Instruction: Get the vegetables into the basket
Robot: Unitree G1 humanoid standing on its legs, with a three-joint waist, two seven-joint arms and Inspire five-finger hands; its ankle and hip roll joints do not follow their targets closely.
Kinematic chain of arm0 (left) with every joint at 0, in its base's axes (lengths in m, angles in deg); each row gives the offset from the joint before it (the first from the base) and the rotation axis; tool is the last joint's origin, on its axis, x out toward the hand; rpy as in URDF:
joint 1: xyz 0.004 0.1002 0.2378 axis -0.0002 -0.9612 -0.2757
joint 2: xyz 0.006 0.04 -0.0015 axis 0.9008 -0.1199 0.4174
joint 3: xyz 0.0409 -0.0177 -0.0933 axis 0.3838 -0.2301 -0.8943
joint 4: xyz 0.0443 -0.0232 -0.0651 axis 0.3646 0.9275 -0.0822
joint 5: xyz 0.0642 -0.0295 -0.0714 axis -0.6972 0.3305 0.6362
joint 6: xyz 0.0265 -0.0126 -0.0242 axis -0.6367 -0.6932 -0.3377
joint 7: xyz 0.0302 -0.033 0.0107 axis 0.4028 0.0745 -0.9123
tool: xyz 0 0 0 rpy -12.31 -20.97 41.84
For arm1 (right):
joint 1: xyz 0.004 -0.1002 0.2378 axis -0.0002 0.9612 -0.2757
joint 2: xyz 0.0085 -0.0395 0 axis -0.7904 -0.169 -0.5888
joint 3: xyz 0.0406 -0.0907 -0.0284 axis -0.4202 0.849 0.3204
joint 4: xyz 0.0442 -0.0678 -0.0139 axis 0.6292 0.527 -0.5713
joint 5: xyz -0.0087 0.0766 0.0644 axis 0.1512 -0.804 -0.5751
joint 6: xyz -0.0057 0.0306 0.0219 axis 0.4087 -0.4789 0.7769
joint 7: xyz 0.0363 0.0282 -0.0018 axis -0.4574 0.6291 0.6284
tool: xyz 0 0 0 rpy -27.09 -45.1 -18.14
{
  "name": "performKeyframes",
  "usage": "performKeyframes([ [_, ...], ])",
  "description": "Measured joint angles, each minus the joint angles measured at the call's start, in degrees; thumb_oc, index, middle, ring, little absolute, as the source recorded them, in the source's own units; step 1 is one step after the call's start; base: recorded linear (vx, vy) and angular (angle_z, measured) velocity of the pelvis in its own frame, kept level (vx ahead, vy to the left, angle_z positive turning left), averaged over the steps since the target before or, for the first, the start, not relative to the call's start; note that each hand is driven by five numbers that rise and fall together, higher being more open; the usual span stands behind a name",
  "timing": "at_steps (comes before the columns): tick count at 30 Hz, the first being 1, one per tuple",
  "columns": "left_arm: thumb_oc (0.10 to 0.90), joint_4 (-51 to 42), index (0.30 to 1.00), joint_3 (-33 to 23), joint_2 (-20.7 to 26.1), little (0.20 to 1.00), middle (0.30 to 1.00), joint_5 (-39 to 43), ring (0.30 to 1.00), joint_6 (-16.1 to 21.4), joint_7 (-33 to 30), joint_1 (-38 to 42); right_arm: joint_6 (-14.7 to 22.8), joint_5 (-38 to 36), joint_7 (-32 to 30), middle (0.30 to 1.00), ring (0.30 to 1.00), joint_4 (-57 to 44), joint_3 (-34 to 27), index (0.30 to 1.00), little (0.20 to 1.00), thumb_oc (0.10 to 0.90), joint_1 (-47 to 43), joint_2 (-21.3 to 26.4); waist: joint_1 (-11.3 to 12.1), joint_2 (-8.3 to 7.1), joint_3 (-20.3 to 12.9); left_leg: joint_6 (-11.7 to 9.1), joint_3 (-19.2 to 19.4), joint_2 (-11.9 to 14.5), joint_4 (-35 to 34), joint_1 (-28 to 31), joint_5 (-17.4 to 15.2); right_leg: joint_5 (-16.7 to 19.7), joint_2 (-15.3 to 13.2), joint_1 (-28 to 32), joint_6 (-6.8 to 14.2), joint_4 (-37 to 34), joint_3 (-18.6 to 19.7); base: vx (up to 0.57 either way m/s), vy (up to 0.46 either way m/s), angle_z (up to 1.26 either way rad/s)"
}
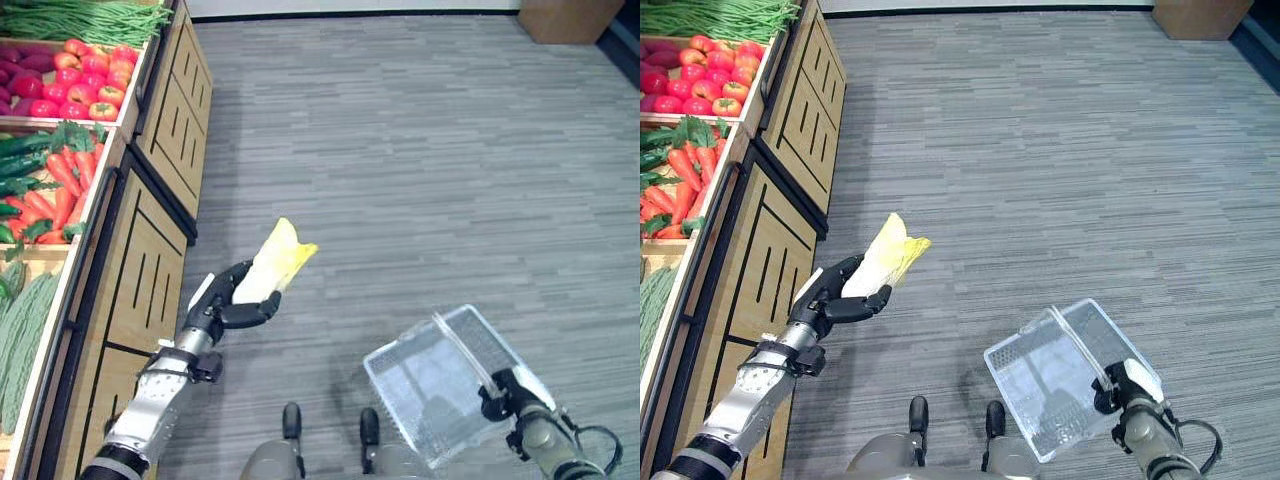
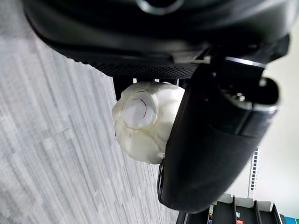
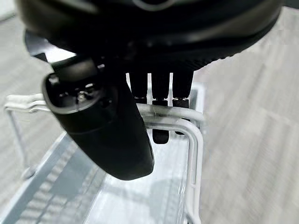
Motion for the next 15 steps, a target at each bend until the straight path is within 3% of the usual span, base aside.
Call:
performKeyframes([
  [11, 0.4, -5.5, 0.3, 5.7, 4.1, 0.3, 0.3, -0.8, 0.3, 0.0, 1.5, 7.5, -0.4, 1.2, -0.2, 0.3, 0.3, -14.1, 4.2, 0.3, 0.3, 0.4, -11.1, 4.9, 0.2, 0.2, -0.9, 0.1, 0.8, -0.1, -0.2, 0.9, 0.1, 0.7, -0.1, 1.0, 0.2, -1.0, 0.7, 0.01, 0.009, -0.03],
  [15, 0.4, -7.4, 0.3, 7.9, 4.4, 0.3, 0.3, -1.2, 0.3, 0.2, 2.7, 10.3, -0.7, 1.0, -0.4, 0.3, 0.3, -13.8, 6.7, 0.3, 0.3, 0.4, -15.3, 5.3, 0.2, 0.26, -1.1, 0.1, 1.1, -0.2, -0.2, 1.0, 0.1, 0.7, -0.2, 1.0, 0.2, -1.0, 0.9, 0.01, 0.007, -0.04],
])
